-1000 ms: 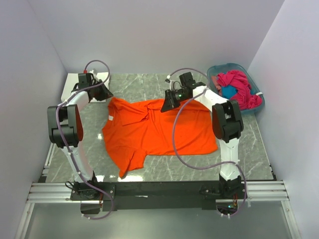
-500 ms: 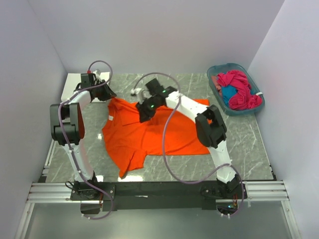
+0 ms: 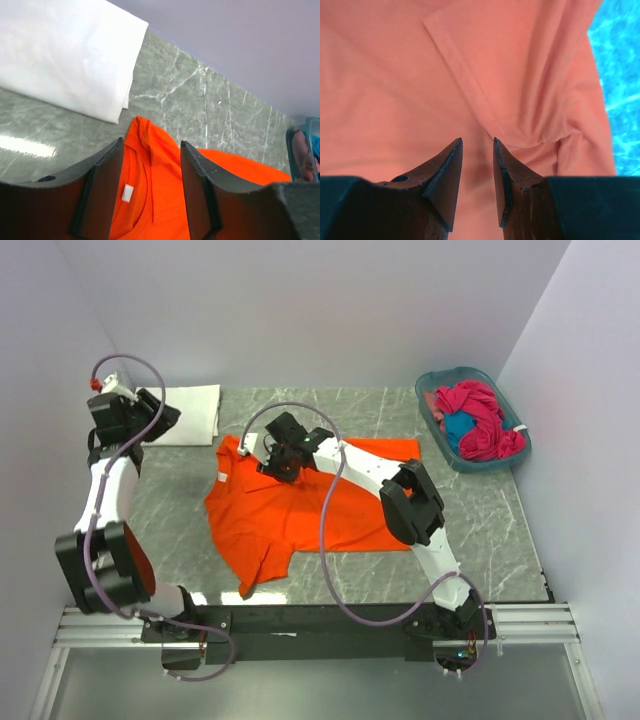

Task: Fold and stack the t-shirts
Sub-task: Fold the tshirt

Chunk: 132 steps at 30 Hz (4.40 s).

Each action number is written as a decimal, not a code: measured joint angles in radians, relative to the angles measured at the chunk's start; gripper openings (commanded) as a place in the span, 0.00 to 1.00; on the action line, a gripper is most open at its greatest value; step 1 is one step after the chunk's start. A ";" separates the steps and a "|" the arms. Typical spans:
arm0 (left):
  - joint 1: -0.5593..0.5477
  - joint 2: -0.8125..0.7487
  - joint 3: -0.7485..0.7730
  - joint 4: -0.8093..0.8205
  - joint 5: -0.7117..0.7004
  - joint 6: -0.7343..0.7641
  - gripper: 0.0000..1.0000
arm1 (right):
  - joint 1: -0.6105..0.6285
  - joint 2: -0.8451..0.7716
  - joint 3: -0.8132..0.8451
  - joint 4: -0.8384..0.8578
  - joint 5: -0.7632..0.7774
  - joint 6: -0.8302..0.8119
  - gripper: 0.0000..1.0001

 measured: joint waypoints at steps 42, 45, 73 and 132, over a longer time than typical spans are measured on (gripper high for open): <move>0.010 -0.415 -0.293 -0.139 -0.200 0.080 0.61 | 0.143 0.281 0.272 0.077 0.125 0.093 0.33; 0.010 -0.415 -0.293 -0.140 -0.200 0.080 0.61 | 0.145 0.287 0.293 0.064 0.135 0.092 0.30; 0.010 -0.417 -0.294 -0.139 -0.185 0.080 0.60 | 0.145 0.111 0.191 0.106 0.100 0.109 0.00; 0.013 -0.033 -0.232 -0.046 0.079 -0.030 0.70 | -0.341 -0.163 -0.102 0.204 -0.309 0.413 0.43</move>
